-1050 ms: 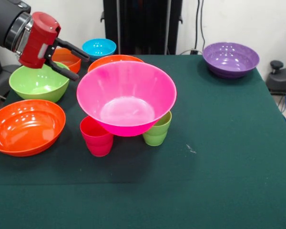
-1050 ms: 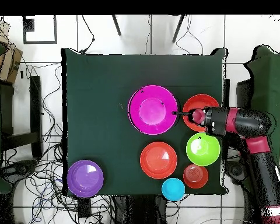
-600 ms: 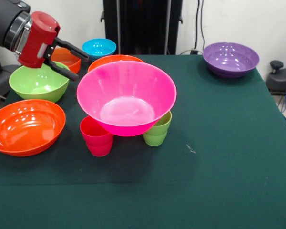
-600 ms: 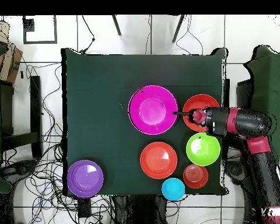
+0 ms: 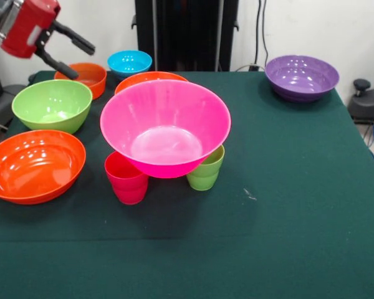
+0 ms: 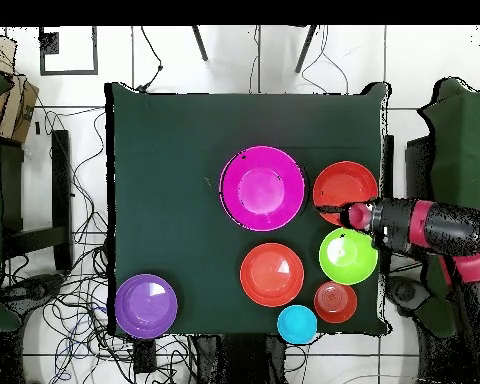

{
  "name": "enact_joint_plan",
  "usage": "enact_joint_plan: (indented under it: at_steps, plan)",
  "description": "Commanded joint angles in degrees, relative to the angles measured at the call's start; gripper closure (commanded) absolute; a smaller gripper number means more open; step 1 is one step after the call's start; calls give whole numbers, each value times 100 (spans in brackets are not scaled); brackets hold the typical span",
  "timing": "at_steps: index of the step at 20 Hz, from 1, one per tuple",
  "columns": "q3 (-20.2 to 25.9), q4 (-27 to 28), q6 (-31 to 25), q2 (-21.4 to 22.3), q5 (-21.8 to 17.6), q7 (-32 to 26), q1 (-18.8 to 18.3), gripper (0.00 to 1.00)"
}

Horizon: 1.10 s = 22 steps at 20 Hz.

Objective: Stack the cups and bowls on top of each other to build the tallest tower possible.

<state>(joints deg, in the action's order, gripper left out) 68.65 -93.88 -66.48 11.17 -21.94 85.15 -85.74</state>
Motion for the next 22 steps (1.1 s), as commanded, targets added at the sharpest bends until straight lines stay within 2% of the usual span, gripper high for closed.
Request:
enact_joint_plan:
  at_steps: [1, 5, 9, 16, 19, 22]
  plan:
    - [-119, -945, 891, 1110, -585, 206, 110, 0]
    - [-469, -1202, 1492, 1516, -920, 562, 313, 0]
    - [-867, -1426, 1928, 2007, -1098, 968, 547, 0]
    - [-1787, -1586, 2738, 2520, -1624, 1520, 1276, 0]
    - [-2068, -1702, 2896, 2724, -1715, 1675, 1543, 0]
    - [-2093, -2198, 3057, 3093, -1578, 1703, 1534, 0]
